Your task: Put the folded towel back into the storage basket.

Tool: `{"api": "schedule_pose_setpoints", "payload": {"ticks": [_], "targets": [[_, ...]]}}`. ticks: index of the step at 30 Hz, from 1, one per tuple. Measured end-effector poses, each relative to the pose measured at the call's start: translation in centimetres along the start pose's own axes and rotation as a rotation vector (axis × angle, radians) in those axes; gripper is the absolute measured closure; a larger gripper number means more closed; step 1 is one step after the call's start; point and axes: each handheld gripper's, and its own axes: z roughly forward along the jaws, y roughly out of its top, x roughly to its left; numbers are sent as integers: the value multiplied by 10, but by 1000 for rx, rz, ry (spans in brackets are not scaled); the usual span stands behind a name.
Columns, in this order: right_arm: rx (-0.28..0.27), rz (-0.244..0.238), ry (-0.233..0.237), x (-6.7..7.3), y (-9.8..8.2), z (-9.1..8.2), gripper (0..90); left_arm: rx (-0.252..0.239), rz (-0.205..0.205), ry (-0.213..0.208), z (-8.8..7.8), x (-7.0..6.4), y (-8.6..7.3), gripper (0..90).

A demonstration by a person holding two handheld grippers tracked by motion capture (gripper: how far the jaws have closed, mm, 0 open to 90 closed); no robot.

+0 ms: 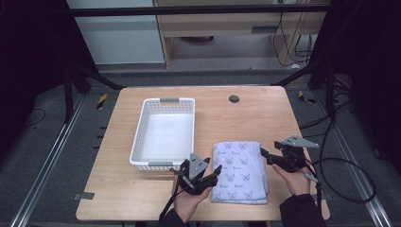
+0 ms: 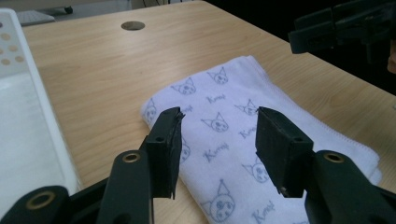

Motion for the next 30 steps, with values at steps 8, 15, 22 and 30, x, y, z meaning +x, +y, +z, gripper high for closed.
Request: {"api": "schedule_pose_setpoints", "payload": {"ticks": [8,15,22,30], "targets": [[19,-6,5,4,-4,7,358,32,-2,4,7,-3,-13,526],[46,-4,-7,4,-9,16,369,62,-15,6,14,-3,-24,527],[79,-10,-15,5,-13,27,385,96,-24,21,21,0,-32,514],[111,-11,-29,5,-17,37,403,134,-44,19,31,2,-42,480]]}}
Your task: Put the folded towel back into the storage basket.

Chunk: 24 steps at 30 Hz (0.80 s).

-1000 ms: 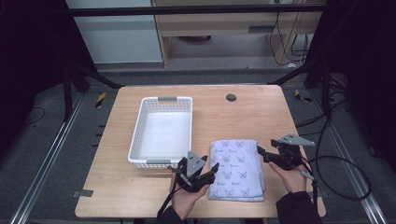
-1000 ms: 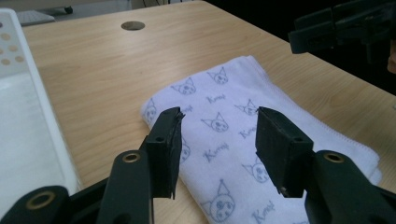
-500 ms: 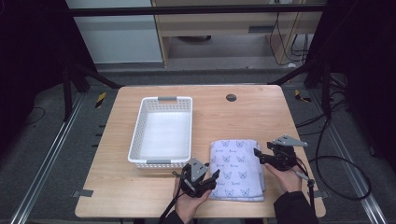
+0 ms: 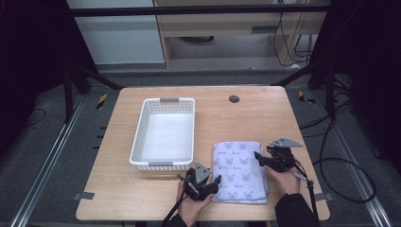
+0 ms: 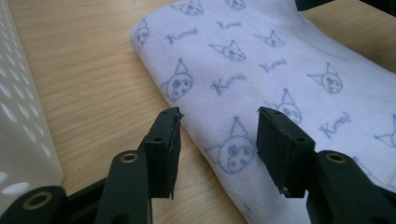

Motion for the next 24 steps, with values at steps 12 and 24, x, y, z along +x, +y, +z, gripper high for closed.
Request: {"api": "schedule_pose_setpoints", "payload": {"ticks": [12,24], "targets": [[50,9,8,1,-6,13,450,31,-15,8,9,2,-6,441],[76,99,56,-3,-10,19,497,51,-35,-15,15,5,-6,419]]}}
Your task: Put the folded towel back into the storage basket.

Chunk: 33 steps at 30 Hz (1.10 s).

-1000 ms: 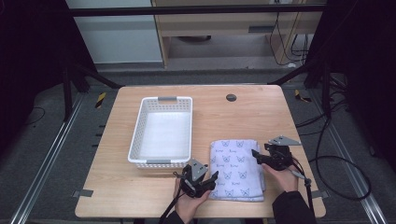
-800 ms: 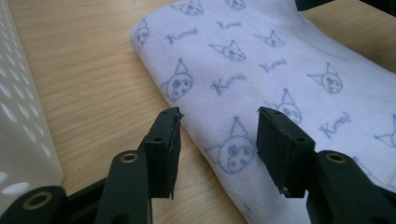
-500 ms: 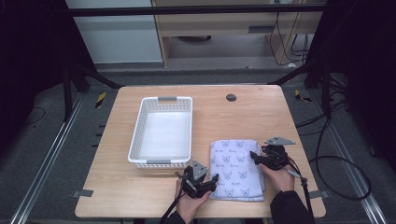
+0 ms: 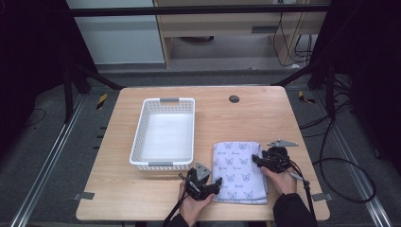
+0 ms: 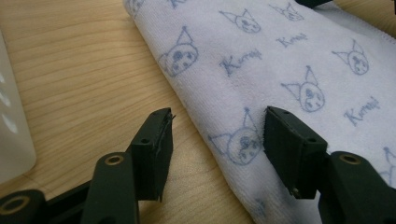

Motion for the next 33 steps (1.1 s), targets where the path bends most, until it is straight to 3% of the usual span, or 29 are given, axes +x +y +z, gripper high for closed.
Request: {"api": "schedule_pose_setpoints", "payload": {"ticks": [3,8,14,16,22,26,33], "targets": [[5,15,13,1,0,0,538,8,17,12,0,-1,0,422],[11,40,36,1,0,1,624,23,10,11,0,-4,1,456],[13,28,42,5,1,1,739,26,-40,-51,1,-3,2,627],[12,33,47,5,1,0,750,26,-61,-64,1,-3,2,658],[-1,33,48,5,2,-3,773,-5,-38,-58,-1,-3,5,768],[-34,37,67,5,5,-10,775,-21,-41,-73,-5,-3,6,779],[-93,-17,66,15,13,-28,776,-58,-32,-86,-17,-6,13,783]]}}
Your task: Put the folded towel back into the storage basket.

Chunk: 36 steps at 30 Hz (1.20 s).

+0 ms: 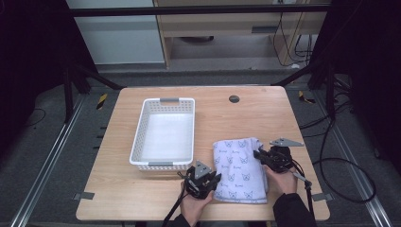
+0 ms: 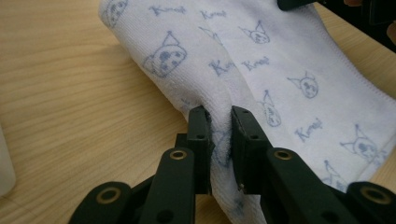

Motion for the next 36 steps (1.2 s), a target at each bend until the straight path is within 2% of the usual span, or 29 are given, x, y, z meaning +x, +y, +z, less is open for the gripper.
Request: {"api": "schedule_pose_setpoints", "payload": {"ticks": [7,12,25,36], "targets": [[-42,-15,-1,4,7,-14,776,-28,18,2,-10,-3,8,787],[-60,-26,-5,7,11,-20,776,-39,49,15,-15,-7,13,789],[-137,-46,-5,14,24,-42,777,-91,92,12,-32,-12,33,790],[-193,-53,-12,20,32,-55,777,-113,130,20,-44,-16,44,790]]}}
